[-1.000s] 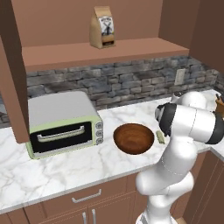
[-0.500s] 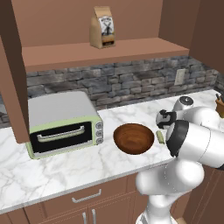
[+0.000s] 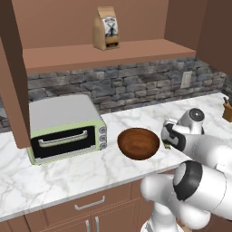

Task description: Pick the egg and butter from the fridge and place them by the bowl for mixing.

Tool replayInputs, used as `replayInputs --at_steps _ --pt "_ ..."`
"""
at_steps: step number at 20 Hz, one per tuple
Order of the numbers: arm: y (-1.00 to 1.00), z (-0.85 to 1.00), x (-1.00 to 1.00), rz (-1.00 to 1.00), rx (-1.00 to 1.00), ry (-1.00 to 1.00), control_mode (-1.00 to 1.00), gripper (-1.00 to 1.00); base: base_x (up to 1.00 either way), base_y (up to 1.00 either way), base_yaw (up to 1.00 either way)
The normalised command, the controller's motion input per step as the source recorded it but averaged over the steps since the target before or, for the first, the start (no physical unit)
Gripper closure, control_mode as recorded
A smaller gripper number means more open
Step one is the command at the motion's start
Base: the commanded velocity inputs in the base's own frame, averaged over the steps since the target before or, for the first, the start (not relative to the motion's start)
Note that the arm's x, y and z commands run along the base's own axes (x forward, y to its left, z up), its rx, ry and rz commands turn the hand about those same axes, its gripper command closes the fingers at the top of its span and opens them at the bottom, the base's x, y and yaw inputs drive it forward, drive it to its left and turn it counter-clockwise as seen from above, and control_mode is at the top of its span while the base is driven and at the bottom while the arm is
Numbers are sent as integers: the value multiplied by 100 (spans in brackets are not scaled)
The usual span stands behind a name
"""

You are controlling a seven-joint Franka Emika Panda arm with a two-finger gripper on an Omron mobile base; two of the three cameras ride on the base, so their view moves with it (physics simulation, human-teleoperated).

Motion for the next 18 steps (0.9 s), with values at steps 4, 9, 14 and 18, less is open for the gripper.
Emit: replayInputs --at_steps 4,9,14,18 --pt "21 48 -34 0 -2 2 -100 -100 0 0 0" --pt "17 52 -38 0 0 7 -100 -100 0 0 0" --pt "17 47 -48 5 0 0 -100 -100 0 0 0" --pt "26 39 -54 12 0 -2 -100 -100 0 0 0"
